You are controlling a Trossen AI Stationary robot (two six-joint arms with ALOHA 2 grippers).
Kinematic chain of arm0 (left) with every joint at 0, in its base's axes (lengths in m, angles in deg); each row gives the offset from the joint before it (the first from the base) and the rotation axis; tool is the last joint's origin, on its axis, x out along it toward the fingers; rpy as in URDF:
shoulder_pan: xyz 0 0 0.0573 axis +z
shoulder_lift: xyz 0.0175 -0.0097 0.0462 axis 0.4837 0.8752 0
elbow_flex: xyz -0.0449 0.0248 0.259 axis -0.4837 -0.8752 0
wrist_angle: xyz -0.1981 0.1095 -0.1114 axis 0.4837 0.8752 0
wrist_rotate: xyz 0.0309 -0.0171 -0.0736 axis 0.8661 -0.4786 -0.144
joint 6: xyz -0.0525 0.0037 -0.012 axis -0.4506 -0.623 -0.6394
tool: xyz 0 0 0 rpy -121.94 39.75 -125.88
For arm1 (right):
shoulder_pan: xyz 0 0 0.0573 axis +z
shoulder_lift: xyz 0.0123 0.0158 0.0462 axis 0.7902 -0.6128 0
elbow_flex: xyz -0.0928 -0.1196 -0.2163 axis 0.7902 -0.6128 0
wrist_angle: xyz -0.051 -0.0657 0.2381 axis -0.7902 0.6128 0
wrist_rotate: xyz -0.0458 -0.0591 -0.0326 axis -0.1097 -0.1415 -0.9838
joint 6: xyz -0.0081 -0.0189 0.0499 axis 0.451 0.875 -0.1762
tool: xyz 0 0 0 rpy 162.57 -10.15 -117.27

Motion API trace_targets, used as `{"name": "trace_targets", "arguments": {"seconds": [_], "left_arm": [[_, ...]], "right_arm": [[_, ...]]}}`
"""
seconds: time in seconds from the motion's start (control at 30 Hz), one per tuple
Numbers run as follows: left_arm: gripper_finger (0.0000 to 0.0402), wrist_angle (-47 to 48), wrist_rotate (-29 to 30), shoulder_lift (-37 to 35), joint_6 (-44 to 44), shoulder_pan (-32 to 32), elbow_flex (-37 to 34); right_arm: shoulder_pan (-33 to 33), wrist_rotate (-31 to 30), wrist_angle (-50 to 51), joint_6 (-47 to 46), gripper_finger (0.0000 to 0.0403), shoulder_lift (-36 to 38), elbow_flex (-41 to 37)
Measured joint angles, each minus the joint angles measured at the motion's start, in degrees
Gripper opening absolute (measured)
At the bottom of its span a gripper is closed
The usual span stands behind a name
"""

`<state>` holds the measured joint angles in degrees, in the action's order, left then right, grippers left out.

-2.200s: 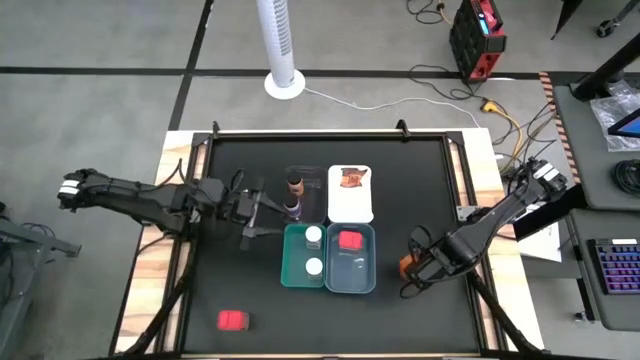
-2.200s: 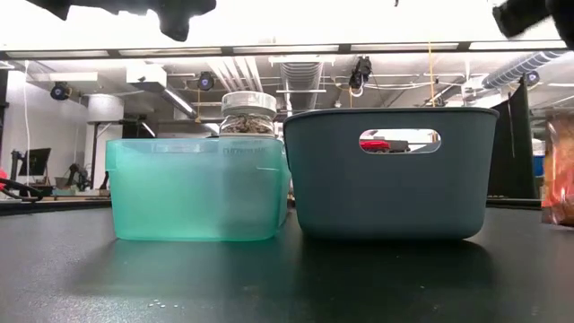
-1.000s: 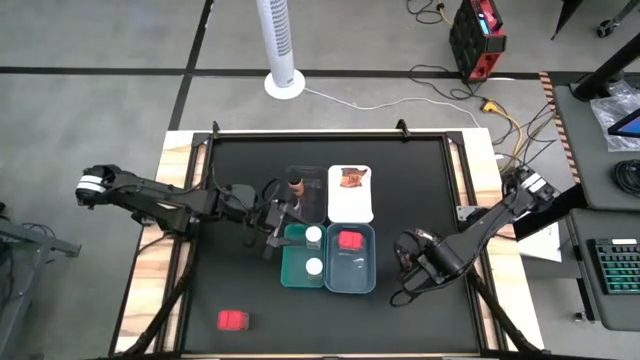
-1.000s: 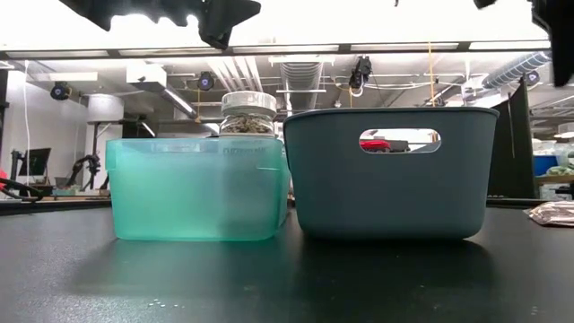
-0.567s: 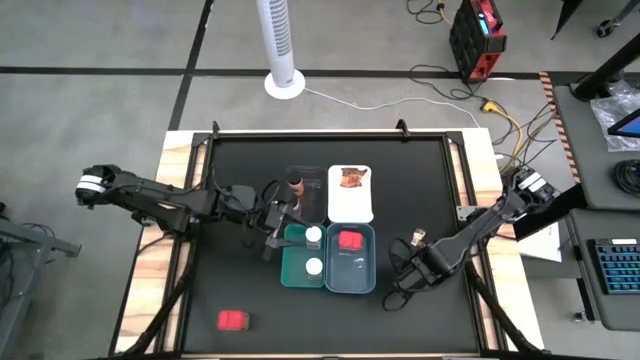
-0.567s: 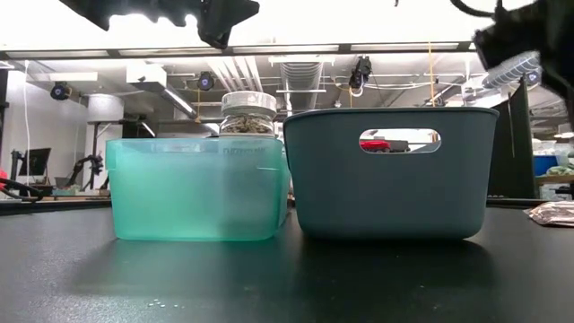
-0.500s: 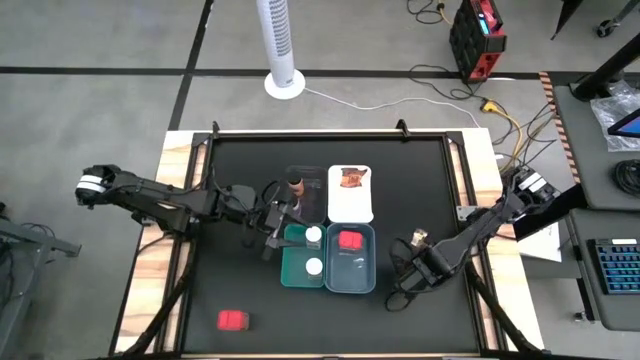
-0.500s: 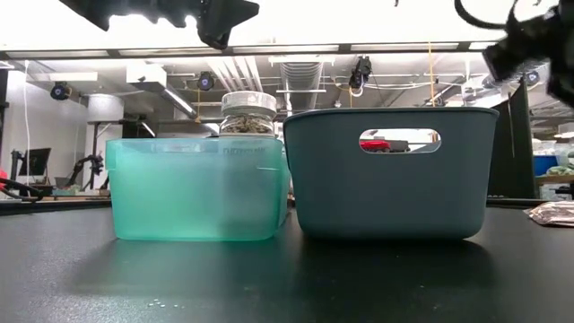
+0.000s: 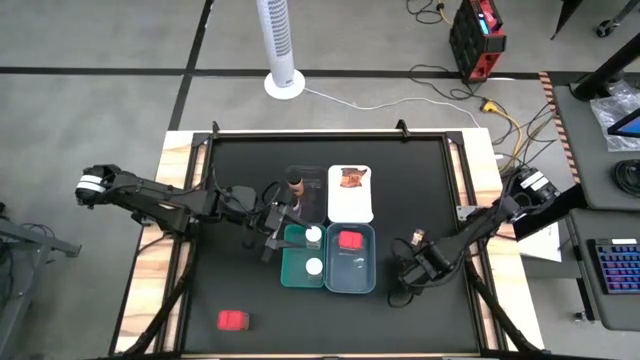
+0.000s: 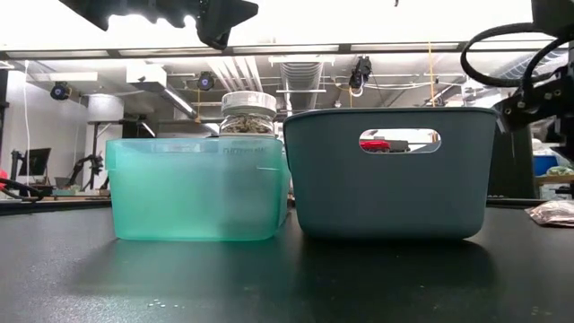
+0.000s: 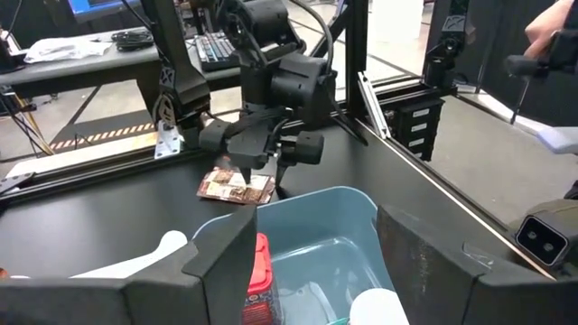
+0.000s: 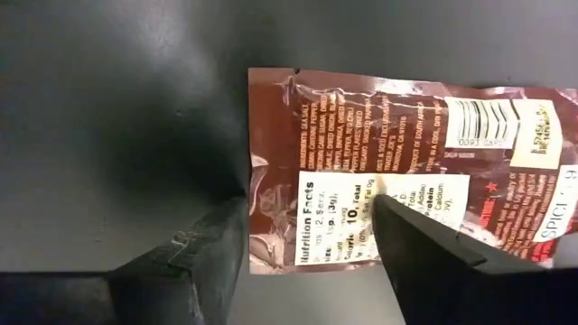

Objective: Sort spices by type
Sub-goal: Put the orange seasoning pack into the white bin

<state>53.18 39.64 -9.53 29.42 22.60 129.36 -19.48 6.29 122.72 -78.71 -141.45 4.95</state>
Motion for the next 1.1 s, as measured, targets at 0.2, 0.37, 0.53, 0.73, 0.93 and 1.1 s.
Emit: {"name": "trace_targets", "arguments": {"seconds": [0.2,0.37,0.53,0.73,0.93,1.1], "left_arm": [[0.0213,-0.2,0.0,0.0,0.0,0.0,0.0],[0.0213,-0.2,0.0,0.2,0.0,0.0,0.0],[0.0213,-0.2,0.0,0.3,0.0,0.0,0.0],[0.0213,-0.2,0.0,0.3,0.9,0.0,0.0],[0.0213,-1.2,0.0,0.3,2.3,0.0,0.0],[0.0213,-1.5,-5.0,0.4,3.4,0.0,0.0]], "right_arm": [[-0.5,0.1,-0.9,-1.2,0.0197,0.0,-1.3],[-0.5,-0.4,-1.8,-2.6,0.0128,-0.4,-2.9],[-0.5,-0.2,-2.3,-3.4,0.0025,-0.5,-4.5],[-0.5,0.9,0.6,-2.9,0.0012,3.9,-2.1],[0.4,-0.4,4.5,-5.4,0.0010,13.4,4.5],[2.0,-9.8,1.3,-3.3,0.0009,19.4,9.9]]}}
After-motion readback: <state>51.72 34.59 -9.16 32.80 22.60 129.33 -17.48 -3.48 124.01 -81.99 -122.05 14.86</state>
